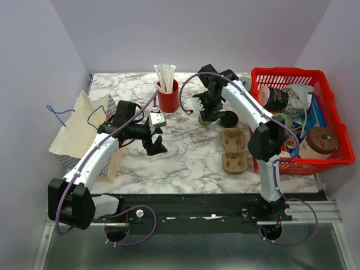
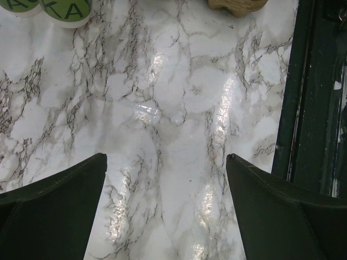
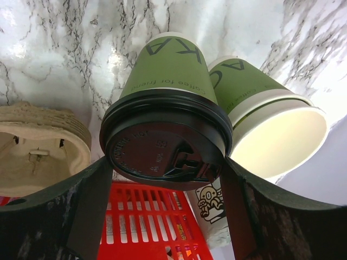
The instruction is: Pack the takeout coffee
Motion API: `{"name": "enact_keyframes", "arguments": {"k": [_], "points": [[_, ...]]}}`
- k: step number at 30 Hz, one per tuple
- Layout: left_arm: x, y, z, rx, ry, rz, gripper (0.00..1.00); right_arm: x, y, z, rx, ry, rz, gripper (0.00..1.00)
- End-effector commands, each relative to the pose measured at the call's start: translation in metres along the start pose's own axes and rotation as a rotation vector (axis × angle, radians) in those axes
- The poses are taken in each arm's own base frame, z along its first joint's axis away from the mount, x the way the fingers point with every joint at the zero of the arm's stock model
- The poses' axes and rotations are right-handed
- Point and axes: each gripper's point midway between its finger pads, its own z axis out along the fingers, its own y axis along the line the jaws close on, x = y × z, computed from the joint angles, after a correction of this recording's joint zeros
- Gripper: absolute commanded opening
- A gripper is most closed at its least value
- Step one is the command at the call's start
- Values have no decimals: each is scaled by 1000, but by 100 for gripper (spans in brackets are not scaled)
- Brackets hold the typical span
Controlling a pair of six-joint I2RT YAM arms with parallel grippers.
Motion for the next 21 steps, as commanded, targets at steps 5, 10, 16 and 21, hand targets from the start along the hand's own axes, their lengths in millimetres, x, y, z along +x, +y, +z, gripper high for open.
{"name": "enact_keyframes", "arguments": {"k": [5,10,16,21], "points": [[-2,1,-1,-11,-14,16,99,10,50,9,-228,52,5,69],[1,0,0,-9,-9,7,99,11,49,11,-232,54,11,72],[1,0,1,-6,-7,4,99,12,47,13,-229,52,10,76],[1,1,1,-6,-8,0,99,12,45,15,-223,50,11,80]]}}
